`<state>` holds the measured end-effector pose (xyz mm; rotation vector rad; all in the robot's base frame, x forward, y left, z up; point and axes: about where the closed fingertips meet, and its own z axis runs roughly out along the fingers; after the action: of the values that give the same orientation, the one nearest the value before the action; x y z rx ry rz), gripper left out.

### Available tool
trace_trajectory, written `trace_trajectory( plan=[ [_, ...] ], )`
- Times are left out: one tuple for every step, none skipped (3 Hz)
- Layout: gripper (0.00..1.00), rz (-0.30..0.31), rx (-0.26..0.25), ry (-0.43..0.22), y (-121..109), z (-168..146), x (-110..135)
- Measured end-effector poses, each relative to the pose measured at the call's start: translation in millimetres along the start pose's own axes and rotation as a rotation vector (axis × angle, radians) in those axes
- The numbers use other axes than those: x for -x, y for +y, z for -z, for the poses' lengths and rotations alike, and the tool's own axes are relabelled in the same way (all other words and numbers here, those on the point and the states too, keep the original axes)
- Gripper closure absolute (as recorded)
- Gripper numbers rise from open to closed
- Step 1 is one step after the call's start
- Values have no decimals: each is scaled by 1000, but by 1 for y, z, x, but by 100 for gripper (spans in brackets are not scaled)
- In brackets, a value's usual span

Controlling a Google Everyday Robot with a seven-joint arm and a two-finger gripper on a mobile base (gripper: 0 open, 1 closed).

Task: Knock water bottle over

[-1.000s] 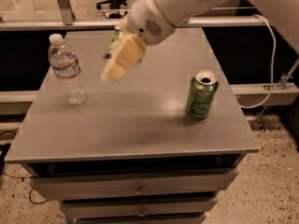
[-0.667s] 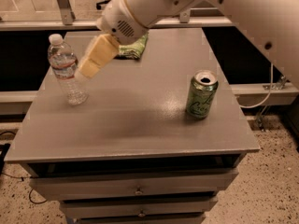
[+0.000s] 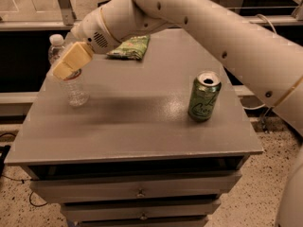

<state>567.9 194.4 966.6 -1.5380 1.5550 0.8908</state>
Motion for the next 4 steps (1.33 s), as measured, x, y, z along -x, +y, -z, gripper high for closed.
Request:
trace_trajectory(
  plan=[
    [24, -24, 40, -50, -1, -19, 2],
    [47, -38, 52, -84, -1, -27, -1],
    [80, -28, -10, -104, -16, 6, -5],
    [99, -8, -48, -88, -24, 38, -5]
  ],
)
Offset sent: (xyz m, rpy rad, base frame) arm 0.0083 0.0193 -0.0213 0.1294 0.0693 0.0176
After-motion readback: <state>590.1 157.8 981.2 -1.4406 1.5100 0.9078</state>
